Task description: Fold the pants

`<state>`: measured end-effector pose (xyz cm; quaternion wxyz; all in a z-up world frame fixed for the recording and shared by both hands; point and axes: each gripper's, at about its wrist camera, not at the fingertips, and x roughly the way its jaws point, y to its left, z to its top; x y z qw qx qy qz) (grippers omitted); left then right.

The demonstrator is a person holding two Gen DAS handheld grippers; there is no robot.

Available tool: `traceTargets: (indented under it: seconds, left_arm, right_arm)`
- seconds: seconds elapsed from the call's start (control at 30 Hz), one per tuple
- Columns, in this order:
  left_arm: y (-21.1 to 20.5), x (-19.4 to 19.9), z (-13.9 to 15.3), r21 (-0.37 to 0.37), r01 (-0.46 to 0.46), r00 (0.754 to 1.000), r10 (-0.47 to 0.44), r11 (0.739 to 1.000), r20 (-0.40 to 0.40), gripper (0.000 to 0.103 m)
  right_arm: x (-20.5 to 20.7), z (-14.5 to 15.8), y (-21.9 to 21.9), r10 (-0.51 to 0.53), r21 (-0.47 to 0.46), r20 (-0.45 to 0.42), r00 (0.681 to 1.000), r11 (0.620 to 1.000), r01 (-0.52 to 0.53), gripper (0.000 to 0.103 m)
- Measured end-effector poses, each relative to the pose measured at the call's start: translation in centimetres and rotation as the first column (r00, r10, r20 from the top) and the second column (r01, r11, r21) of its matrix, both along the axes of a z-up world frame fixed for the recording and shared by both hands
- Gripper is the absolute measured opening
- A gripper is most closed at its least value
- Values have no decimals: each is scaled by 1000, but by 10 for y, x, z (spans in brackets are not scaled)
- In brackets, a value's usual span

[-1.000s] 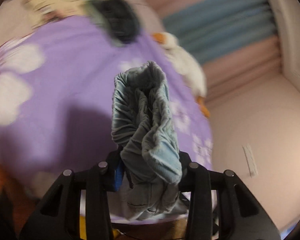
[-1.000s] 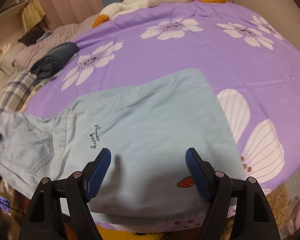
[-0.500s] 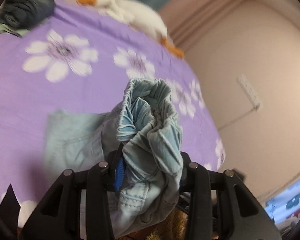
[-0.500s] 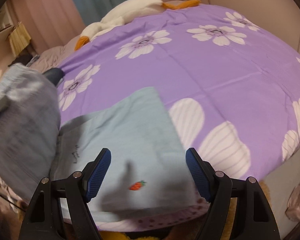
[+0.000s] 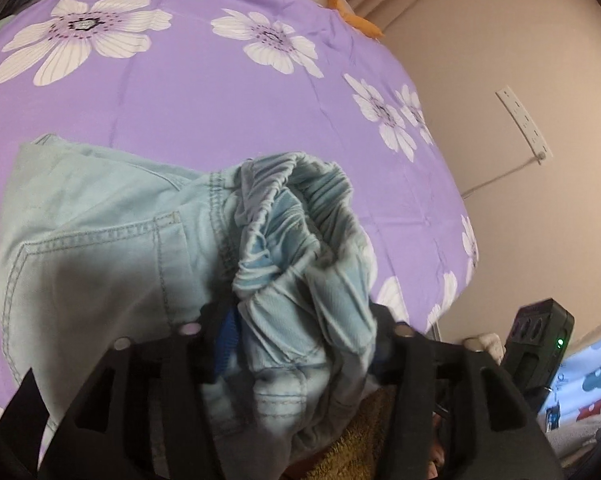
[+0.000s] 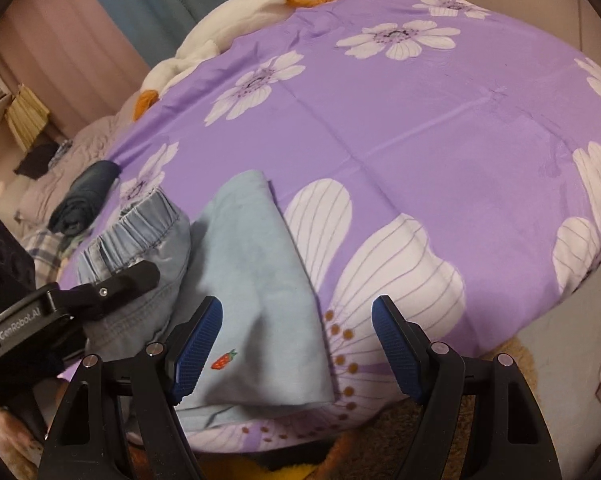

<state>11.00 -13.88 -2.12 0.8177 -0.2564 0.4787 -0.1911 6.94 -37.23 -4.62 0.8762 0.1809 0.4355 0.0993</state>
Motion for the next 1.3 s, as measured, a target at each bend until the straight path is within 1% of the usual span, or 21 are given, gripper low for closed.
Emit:
traceTargets:
  seconds: [0.03, 0.1, 0.13, 0.23, 0.33, 0.4, 0.47, 0.57, 0.67, 0.7, 0.8, 0.87, 0.9, 0.93, 0.97, 1.0, 1.03, 1.1, 1.13, 1.2, 1.3]
  left_arm:
    - [1, 1, 0, -16, 6, 1000, -6, 1000, -11, 76]
    - [4, -2, 6, -54, 7, 1000, -7, 999, -8, 76]
    - [6, -6, 11, -56, 1, 1000, -1, 998, 5, 77]
    - [18, -21, 31, -10, -42, 997, 43, 999, 61, 81]
    - [42, -36, 45, 47, -110, 988, 104, 993, 114, 86]
    - [61, -42, 47, 84, -179, 977, 167, 980, 132, 87]
    - [82, -47, 44, 117, -251, 963, 236, 961, 129, 87]
    - [109, -51, 33, 150, -324, 945, 311, 934, 103, 87]
    - [127, -54, 21, 204, -379, 926, 370, 903, 80, 87]
    - [132, -55, 16, 215, -388, 922, 381, 896, 73, 87]
    - [142, -55, 5, 221, -394, 918, 395, 892, 44, 87]
    - [144, -52, -2, 221, -393, 917, 398, 892, 26, 87]
    - [144, -51, -3, 218, -389, 919, 394, 895, 23, 87]
    - [144, -51, -5, 210, -381, 922, 386, 900, 20, 87]
    - [143, -51, -5, 204, -375, 925, 380, 904, 16, 87]
    - [142, -51, -6, 194, -367, 928, 372, 910, 12, 87]
    - [142, -51, -6, 182, -361, 931, 365, 915, 10, 87]
    - [138, -51, -7, 147, -337, 941, 339, 930, 9, 86]
    - [135, -50, -7, 135, -320, 947, 322, 938, 9, 86]
    - [128, -47, -9, 130, -289, 957, 291, 948, 5, 86]
    - [119, -42, -15, 140, -253, 966, 257, 957, -10, 85]
  right_arm:
    - [-1, 1, 1, 0, -11, 5, 1000, 1000, 0, 78]
    - [-3, 5, 2, 1, -28, 23, 1000, 1000, 0, 80]
    - [-4, 6, 1, 1, -25, 32, 999, 1000, 0, 83]
    - [-7, 13, -1, -1, -2, 66, 998, 1000, 2, 94]
    - [-9, 21, -4, 5, 30, 97, 995, 1000, -8, 98]
    - [-9, 27, -1, 31, 53, 114, 993, 998, -37, 100]
    - [-7, 30, 6, 69, 83, 130, 989, 993, -80, 102]
    - [1, 26, 21, 125, 109, 105, 987, 985, -137, 102]
    - [9, 19, 42, 160, 89, 64, 985, 982, -165, 102]
    - [10, 17, 53, 181, 73, 54, 982, 980, -185, 102]
    - [12, 10, 75, 221, 10, 35, 975, 975, -222, 102]
    - [14, 5, 83, 199, -59, 35, 979, 979, -196, 101]
    - [13, 3, 86, 177, -99, 46, 983, 980, -172, 100]
    - [13, 2, 87, 165, -130, 66, 984, 979, -155, 84]
    - [15, 1, 87, 169, -139, 71, 983, 978, -158, 57]
    - [18, -1, 86, 179, -127, 52, 983, 977, -171, 50]
    - [18, 0, 82, 168, -109, 52, 985, 981, -161, 47]
    - [12, 11, 70, 178, -49, 99, 979, 984, -174, 43]
    - [11, 15, 66, 184, -46, 103, 978, 983, -180, 42]
    - [7, 21, 58, 148, -72, 115, 982, 987, -141, 28]
    - [9, 19, 48, 140, -58, 110, 984, 989, -134, 27]
